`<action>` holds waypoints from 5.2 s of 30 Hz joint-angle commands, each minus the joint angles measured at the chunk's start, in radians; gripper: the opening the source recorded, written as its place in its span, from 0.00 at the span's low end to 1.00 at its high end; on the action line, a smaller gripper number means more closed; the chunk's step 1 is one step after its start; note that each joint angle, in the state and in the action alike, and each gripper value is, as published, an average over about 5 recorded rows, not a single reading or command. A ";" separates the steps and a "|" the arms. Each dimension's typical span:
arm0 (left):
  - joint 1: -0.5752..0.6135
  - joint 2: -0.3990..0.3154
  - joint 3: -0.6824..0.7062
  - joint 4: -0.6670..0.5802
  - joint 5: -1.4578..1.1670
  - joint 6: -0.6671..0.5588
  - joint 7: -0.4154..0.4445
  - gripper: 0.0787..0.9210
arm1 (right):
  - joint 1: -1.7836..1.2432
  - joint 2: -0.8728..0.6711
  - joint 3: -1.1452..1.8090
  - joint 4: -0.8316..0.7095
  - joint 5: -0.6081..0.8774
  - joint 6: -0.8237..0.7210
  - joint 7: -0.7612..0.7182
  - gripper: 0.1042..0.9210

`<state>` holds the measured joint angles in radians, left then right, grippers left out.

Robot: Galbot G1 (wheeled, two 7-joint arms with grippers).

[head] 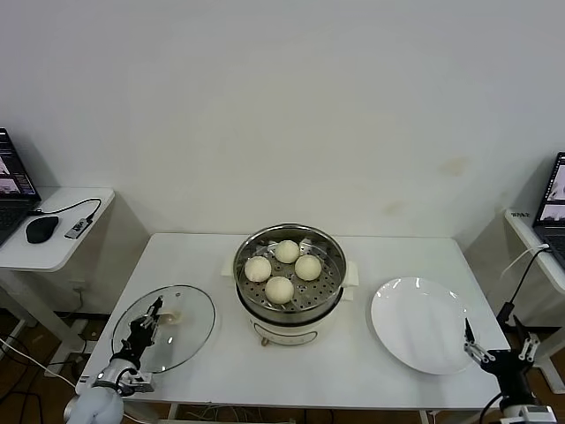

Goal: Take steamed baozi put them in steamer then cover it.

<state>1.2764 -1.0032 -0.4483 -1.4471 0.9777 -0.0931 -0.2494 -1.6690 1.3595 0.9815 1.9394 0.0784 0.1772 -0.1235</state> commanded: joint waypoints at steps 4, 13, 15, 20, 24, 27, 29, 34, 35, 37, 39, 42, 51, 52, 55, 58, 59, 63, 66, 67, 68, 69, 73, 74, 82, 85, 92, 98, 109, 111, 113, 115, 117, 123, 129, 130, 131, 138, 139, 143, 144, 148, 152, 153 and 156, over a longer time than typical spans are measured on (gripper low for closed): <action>0.168 0.020 -0.175 -0.337 0.003 0.168 0.046 0.07 | 0.002 -0.007 -0.014 0.003 -0.006 0.001 -0.001 0.88; 0.130 0.132 -0.217 -0.486 -0.062 0.206 0.158 0.07 | 0.000 -0.008 -0.039 0.004 -0.016 0.004 -0.004 0.88; 0.109 0.166 -0.188 -0.510 -0.079 0.214 0.177 0.07 | 0.000 -0.005 -0.044 0.006 -0.023 0.005 -0.004 0.88; 0.014 0.230 -0.056 -0.558 -0.099 0.273 0.231 0.07 | -0.002 0.010 -0.060 0.013 -0.051 0.009 -0.006 0.88; -0.096 0.225 0.095 -0.583 -0.069 0.345 0.274 0.07 | -0.013 0.034 -0.078 0.018 -0.077 0.012 -0.005 0.88; -0.171 0.193 0.202 -0.586 -0.048 0.384 0.297 0.07 | -0.019 0.052 -0.084 0.019 -0.097 0.018 -0.005 0.88; -0.216 0.170 0.263 -0.579 -0.034 0.401 0.309 0.07 | -0.019 0.061 -0.086 0.018 -0.103 0.021 -0.004 0.88; -0.333 0.108 0.383 -0.538 0.011 0.448 0.357 0.07 | -0.005 0.074 -0.092 0.018 -0.104 0.013 -0.004 0.88; -0.357 0.093 0.403 -0.531 0.020 0.459 0.371 0.07 | -0.001 0.076 -0.094 0.018 -0.105 0.010 -0.005 0.88; -0.399 0.066 0.438 -0.522 0.033 0.485 0.401 0.07 | 0.005 0.080 -0.099 0.017 -0.109 0.007 -0.006 0.88; -0.435 0.042 0.471 -0.516 0.047 0.510 0.432 0.07 | 0.011 0.085 -0.103 0.011 -0.113 0.006 -0.006 0.88; -0.479 0.014 0.520 -0.502 0.056 0.542 0.472 0.07 | 0.020 0.097 -0.108 -0.003 -0.124 0.011 -0.005 0.88; -0.561 -0.080 0.631 -0.402 0.065 0.568 0.494 0.07 | 0.028 0.129 -0.118 -0.022 -0.152 0.022 -0.003 0.88; -0.566 -0.089 0.639 -0.395 0.066 0.570 0.496 0.07 | 0.028 0.131 -0.119 -0.023 -0.154 0.023 -0.003 0.88; -0.573 -0.112 0.655 -0.379 0.072 0.575 0.502 0.07 | 0.029 0.135 -0.120 -0.028 -0.159 0.025 -0.002 0.88; -0.573 -0.130 0.664 -0.365 0.078 0.576 0.502 0.07 | 0.028 0.136 -0.119 -0.034 -0.161 0.028 0.000 0.88; -0.573 -0.135 0.667 -0.360 0.081 0.575 0.501 0.07 | 0.028 0.136 -0.119 -0.036 -0.162 0.029 0.000 0.88; -0.573 -0.172 0.675 -0.320 0.104 0.571 0.498 0.07 | 0.026 0.137 -0.120 -0.040 -0.163 0.034 0.002 0.88; -0.570 -0.197 0.676 -0.297 0.124 0.565 0.492 0.07 | 0.026 0.136 -0.121 -0.042 -0.165 0.036 0.004 0.88; -0.570 -0.201 0.677 -0.294 0.129 0.564 0.491 0.07 | 0.026 0.136 -0.122 -0.042 -0.166 0.036 0.004 0.88; -0.570 -0.203 0.677 -0.292 0.133 0.562 0.490 0.07 | 0.026 0.136 -0.122 -0.042 -0.167 0.037 0.004 0.88; -0.570 -0.205 0.678 -0.291 0.136 0.561 0.489 0.07 | 0.026 0.136 -0.122 -0.042 -0.166 0.037 0.004 0.88; -0.568 -0.214 0.681 -0.285 0.150 0.559 0.487 0.07 | 0.026 0.137 -0.122 -0.042 -0.166 0.039 0.005 0.88; -0.567 -0.218 0.681 -0.283 0.157 0.558 0.487 0.07 | 0.026 0.137 -0.122 -0.043 -0.166 0.039 0.005 0.88; -0.556 -0.238 0.677 -0.261 0.199 0.544 0.479 0.07 | 0.028 0.135 -0.123 -0.048 -0.166 0.042 0.006 0.88; -0.554 -0.238 0.674 -0.256 0.203 0.542 0.477 0.07 | 0.027 0.135 -0.124 -0.049 -0.166 0.043 0.005 0.88; -0.547 -0.232 0.665 -0.251 0.197 0.539 0.474 0.07 | 0.026 0.132 -0.124 -0.051 -0.166 0.045 0.005 0.88; -0.536 -0.237 0.661 -0.260 0.172 0.537 0.465 0.07 | 0.026 0.132 -0.127 -0.053 -0.168 0.047 0.004 0.88; -0.489 -0.208 0.637 -0.369 0.133 0.537 0.459 0.26 | 0.026 0.132 -0.133 -0.058 -0.174 0.050 0.003 0.88; -0.465 -0.198 0.625 -0.407 0.122 0.532 0.455 0.32 | 0.026 0.133 -0.133 -0.058 -0.175 0.050 0.003 0.88; -0.432 -0.186 0.610 -0.446 0.110 0.527 0.447 0.40 | 0.026 0.132 -0.134 -0.058 -0.175 0.050 0.003 0.88; -0.385 -0.170 0.591 -0.489 0.100 0.513 0.434 0.47 | 0.026 0.129 -0.132 -0.060 -0.174 0.051 0.003 0.88; -0.330 -0.150 0.572 -0.538 0.081 0.498 0.418 0.53 | 0.026 0.124 -0.130 -0.064 -0.172 0.052 0.004 0.88; -0.128 -0.090 0.439 -0.740 -0.095 0.443 0.315 0.74 | 0.028 0.107 -0.128 -0.072 -0.164 0.057 0.004 0.88; 0.195 -0.076 0.084 -0.774 -0.764 0.134 0.151 0.87 | 0.031 0.100 -0.140 -0.068 -0.149 0.040 0.000 0.88; 0.244 -0.089 0.020 -0.751 -0.857 0.087 0.129 0.88 | 0.032 0.099 -0.141 -0.066 -0.145 0.034 -0.002 0.88; 0.284 -0.101 -0.030 -0.731 -0.928 0.050 0.107 0.88 | 0.032 0.097 -0.143 -0.065 -0.141 0.029 -0.004 0.88; 0.473 -0.165 -0.119 -0.714 -1.171 -0.059 0.028 0.88 | 0.011 0.060 -0.176 -0.057 -0.108 0.015 -0.013 0.88; 0.486 -0.176 -0.118 -0.714 -1.180 -0.068 0.027 0.88 | 0.008 0.055 -0.179 -0.057 -0.107 0.016 -0.014 0.88; 0.509 -0.204 -0.109 -0.707 -1.229 -0.038 0.034 0.88 | 0.000 0.044 -0.183 -0.061 -0.109 0.024 -0.014 0.88; 0.513 -0.208 -0.108 -0.705 -1.233 -0.031 0.035 0.88 | -0.002 0.042 -0.184 -0.061 -0.110 0.026 -0.014 0.88; 0.528 -0.220 -0.096 -0.694 -1.220 -0.021 0.038 0.88 | -0.014 0.038 -0.192 -0.054 -0.112 0.032 -0.015 0.88; 0.531 -0.225 -0.085 -0.663 -1.209 -0.017 0.056 0.88 | -0.023 0.032 -0.203 -0.042 -0.106 0.032 -0.019 0.88; 0.530 -0.227 -0.083 -0.653 -1.210 -0.017 0.066 0.88 | -0.025 0.031 -0.208 -0.038 -0.103 0.032 -0.020 0.88; 0.531 -0.241 -0.084 -0.631 -1.219 -0.019 0.095 0.88 | -0.040 0.023 -0.229 -0.016 -0.095 0.021 -0.031 0.88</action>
<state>1.7153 -1.2093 -0.4799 -2.1184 -0.1166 -0.0674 -0.1696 -1.6855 1.3984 0.7857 1.8931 -0.0341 0.2098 -0.1416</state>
